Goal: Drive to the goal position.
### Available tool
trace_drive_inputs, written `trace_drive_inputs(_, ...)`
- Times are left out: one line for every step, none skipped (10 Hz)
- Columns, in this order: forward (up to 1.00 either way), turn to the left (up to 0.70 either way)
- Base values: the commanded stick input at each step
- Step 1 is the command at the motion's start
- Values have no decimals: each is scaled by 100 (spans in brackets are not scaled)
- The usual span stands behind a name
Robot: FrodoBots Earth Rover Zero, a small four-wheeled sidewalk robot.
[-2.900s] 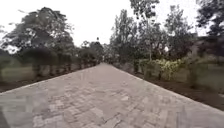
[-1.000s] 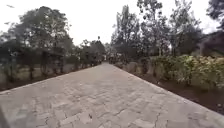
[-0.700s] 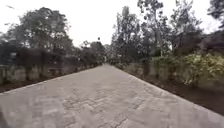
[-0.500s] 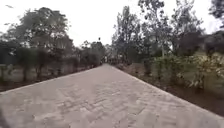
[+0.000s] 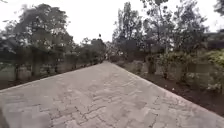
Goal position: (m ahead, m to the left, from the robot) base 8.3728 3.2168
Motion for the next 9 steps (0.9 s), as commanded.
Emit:
trace_drive_inputs(70, 0)
trace_drive_inputs(70, 1)
trace_drive_inputs(70, 2)
trace_drive_inputs(70, 2)
trace_drive_inputs(70, 3)
trace_drive_inputs(70, 3)
trace_drive_inputs(70, 3)
trace_drive_inputs(70, 3)
trace_drive_inputs(70, 3)
